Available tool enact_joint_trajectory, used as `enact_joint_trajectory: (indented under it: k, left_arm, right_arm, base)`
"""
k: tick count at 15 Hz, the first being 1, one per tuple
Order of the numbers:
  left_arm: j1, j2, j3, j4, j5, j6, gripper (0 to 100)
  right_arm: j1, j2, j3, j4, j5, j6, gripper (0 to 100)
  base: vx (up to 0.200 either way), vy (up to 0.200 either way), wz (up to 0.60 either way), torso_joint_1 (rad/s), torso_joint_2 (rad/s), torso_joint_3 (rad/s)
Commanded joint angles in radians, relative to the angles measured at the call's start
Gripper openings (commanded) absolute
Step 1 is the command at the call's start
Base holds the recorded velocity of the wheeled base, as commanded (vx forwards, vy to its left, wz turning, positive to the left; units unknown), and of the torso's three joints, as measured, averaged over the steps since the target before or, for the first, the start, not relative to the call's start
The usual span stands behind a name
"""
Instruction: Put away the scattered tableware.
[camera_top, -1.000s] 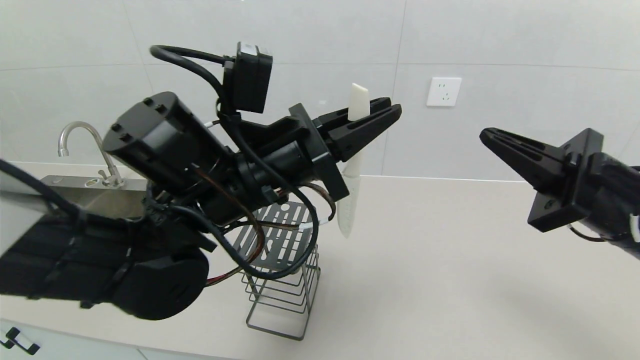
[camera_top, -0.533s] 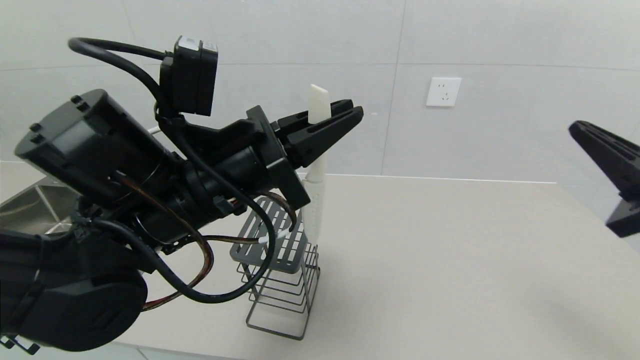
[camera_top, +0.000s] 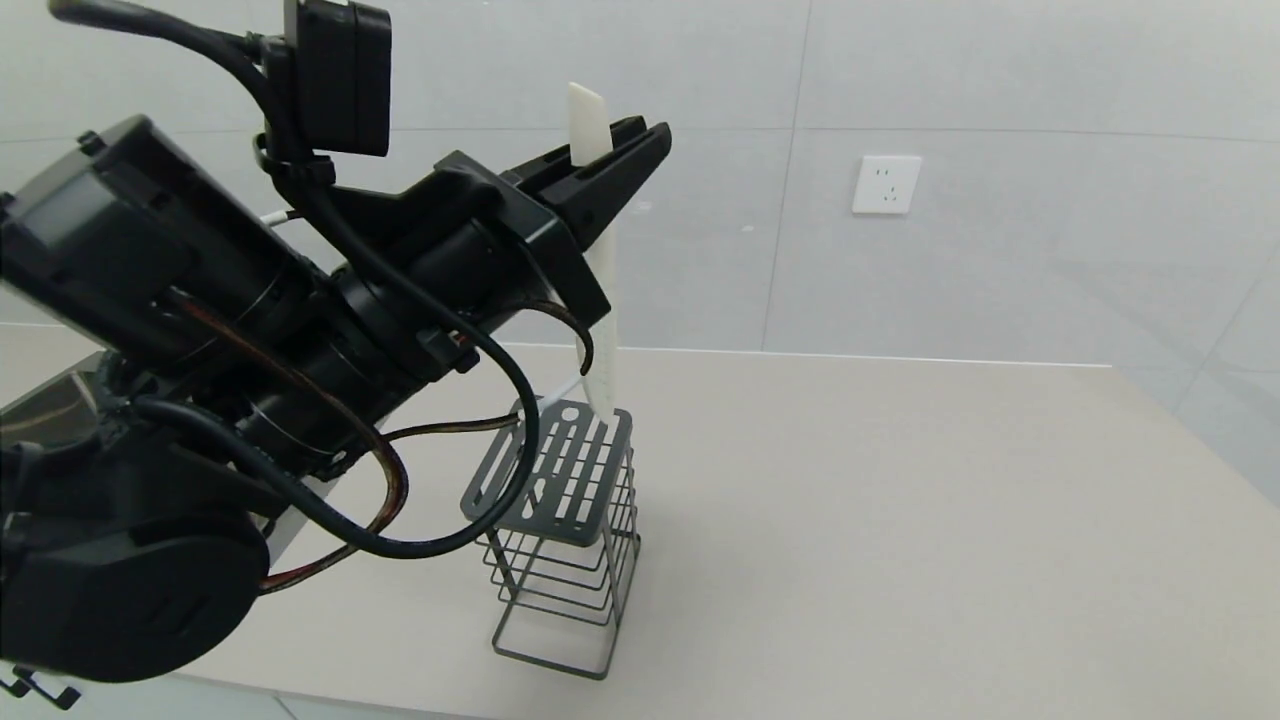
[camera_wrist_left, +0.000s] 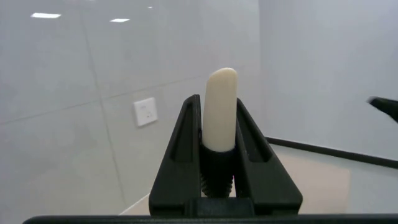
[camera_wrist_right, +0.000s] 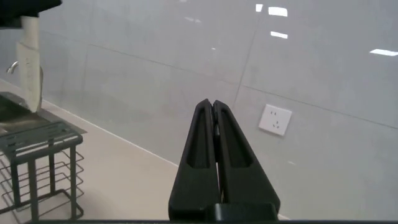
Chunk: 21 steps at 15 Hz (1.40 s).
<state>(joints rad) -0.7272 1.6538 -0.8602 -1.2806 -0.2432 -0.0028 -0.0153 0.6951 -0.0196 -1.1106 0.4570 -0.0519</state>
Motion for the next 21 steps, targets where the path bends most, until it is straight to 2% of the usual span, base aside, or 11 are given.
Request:
enact_joint_trajectory:
  k: [1, 2, 3, 5, 7, 11, 12, 17, 21]
  left_arm:
    - [-0.001, 0.001, 0.006, 0.003, 0.058, 0.027, 0]
    - [-0.004, 0.007, 0.007, 0.003, 0.124, 0.038, 0]
    - [-0.026, 0.012, 0.006, 0.004, 0.182, 0.040, 0]
    - [-0.067, 0.023, 0.007, 0.011, 0.259, 0.037, 0]
    - [-0.064, 0.046, 0.012, 0.004, 0.266, 0.037, 0]
    - [0.006, 0.063, 0.063, -0.019, 0.266, 0.037, 0]
    - [0.038, 0.064, 0.082, -0.031, 0.263, 0.038, 0]
    - [0.032, 0.123, 0.072, -0.043, 0.251, 0.035, 0]
    - [0.019, 0.158, 0.006, -0.045, 0.252, 0.043, 0]
  right_arm:
    - [-0.014, -0.474, 0.013, 0.410, 0.005, -0.005, 0]
    - [-0.014, -0.585, 0.012, 0.545, 0.005, -0.005, 0]
    - [-0.006, -0.654, 0.018, 0.621, 0.000, -0.013, 0]
    - [0.014, -0.678, 0.020, 0.701, -0.008, -0.006, 0]
    - [0.014, -0.678, 0.020, 0.756, -0.040, -0.006, 0]
    - [0.014, -0.678, 0.020, 1.003, -0.104, -0.009, 0]
    - [0.014, -0.678, 0.018, 1.065, -0.109, -0.006, 0]
    - [0.014, -0.678, 0.020, 1.058, -0.107, -0.011, 0]
    - [0.014, -0.678, 0.020, 1.057, -0.107, -0.009, 0]
  base:
    - [0.000, 0.000, 0.00, 0.000, 0.00, 0.000]
    - [0.000, 0.000, 0.00, 0.000, 0.00, 0.000]
    - [0.000, 0.000, 0.00, 0.000, 0.00, 0.000]
    - [0.000, 0.000, 0.00, 0.000, 0.00, 0.000]
    - [0.000, 0.000, 0.00, 0.000, 0.00, 0.000]
    - [0.000, 0.000, 0.00, 0.000, 0.00, 0.000]
    - [0.000, 0.000, 0.00, 0.000, 0.00, 0.000]
    - [0.000, 0.000, 0.00, 0.000, 0.00, 0.000]
    - [0.000, 0.000, 0.00, 0.000, 0.00, 0.000]
